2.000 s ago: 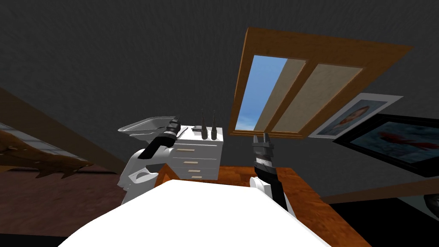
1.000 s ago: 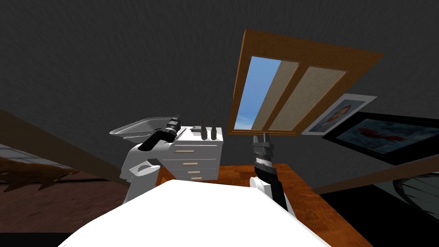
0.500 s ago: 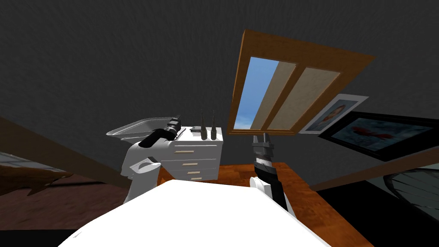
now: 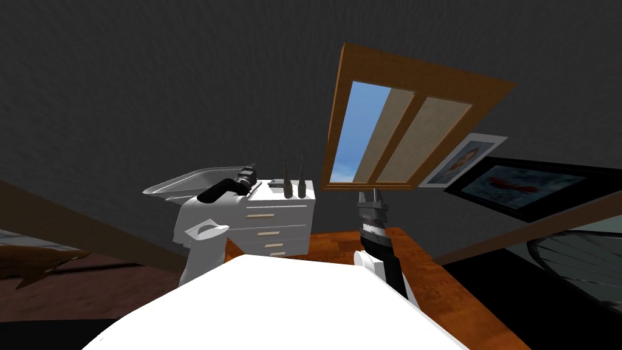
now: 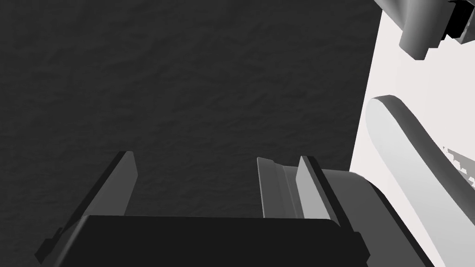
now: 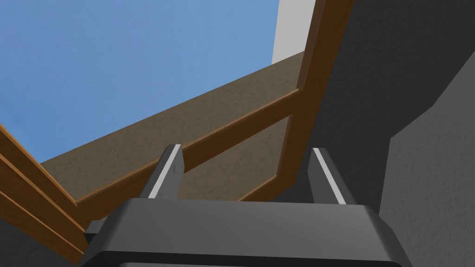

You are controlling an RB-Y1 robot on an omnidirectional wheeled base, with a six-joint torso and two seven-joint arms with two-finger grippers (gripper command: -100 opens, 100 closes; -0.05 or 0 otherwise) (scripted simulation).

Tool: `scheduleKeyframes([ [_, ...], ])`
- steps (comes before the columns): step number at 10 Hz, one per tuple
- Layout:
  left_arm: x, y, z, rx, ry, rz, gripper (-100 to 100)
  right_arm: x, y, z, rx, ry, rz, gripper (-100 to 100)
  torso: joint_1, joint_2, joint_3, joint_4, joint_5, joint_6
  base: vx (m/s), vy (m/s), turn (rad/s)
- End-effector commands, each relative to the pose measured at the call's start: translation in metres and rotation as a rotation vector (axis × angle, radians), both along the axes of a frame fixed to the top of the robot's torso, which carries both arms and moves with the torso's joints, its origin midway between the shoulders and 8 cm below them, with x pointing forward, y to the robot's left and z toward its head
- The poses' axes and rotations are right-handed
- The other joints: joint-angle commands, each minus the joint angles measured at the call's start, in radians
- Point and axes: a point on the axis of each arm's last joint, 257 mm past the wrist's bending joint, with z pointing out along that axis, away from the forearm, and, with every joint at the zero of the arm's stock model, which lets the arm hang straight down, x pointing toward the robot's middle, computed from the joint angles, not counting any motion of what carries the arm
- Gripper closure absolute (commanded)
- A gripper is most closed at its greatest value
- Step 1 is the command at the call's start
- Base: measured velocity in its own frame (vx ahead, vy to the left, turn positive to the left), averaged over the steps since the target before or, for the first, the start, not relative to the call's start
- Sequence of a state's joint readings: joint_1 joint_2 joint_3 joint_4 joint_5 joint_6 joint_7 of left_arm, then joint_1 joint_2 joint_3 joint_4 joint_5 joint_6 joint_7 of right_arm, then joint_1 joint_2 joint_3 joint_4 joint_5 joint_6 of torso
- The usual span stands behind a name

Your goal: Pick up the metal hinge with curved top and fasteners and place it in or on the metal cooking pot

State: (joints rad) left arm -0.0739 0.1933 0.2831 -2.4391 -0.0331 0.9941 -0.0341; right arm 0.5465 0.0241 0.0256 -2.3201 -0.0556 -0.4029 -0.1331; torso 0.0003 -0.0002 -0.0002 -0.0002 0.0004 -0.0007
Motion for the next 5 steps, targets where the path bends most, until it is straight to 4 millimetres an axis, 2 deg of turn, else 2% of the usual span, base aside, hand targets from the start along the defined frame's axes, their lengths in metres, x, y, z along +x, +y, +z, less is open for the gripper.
scheduleKeyframes([
  [1, 0.003, 0.000, 0.001, -0.023, 0.016, 0.002, -100, 0.000, 0.000, 0.000, 0.000, 0.000, 0.000, 0, 0.000, 0.000, 0.000, 0.000, 0.000, 0.000, -0.007, 0.011, -0.060],
  [5, 0.004, 0.003, -0.014, -0.060, 0.090, 0.015, -100, 0.000, 0.000, 0.000, 0.000, 0.000, 0.000, 0, 0.000, 0.000, 0.000, 0.000, 0.000, 0.000, -0.003, 0.005, -0.036],
])
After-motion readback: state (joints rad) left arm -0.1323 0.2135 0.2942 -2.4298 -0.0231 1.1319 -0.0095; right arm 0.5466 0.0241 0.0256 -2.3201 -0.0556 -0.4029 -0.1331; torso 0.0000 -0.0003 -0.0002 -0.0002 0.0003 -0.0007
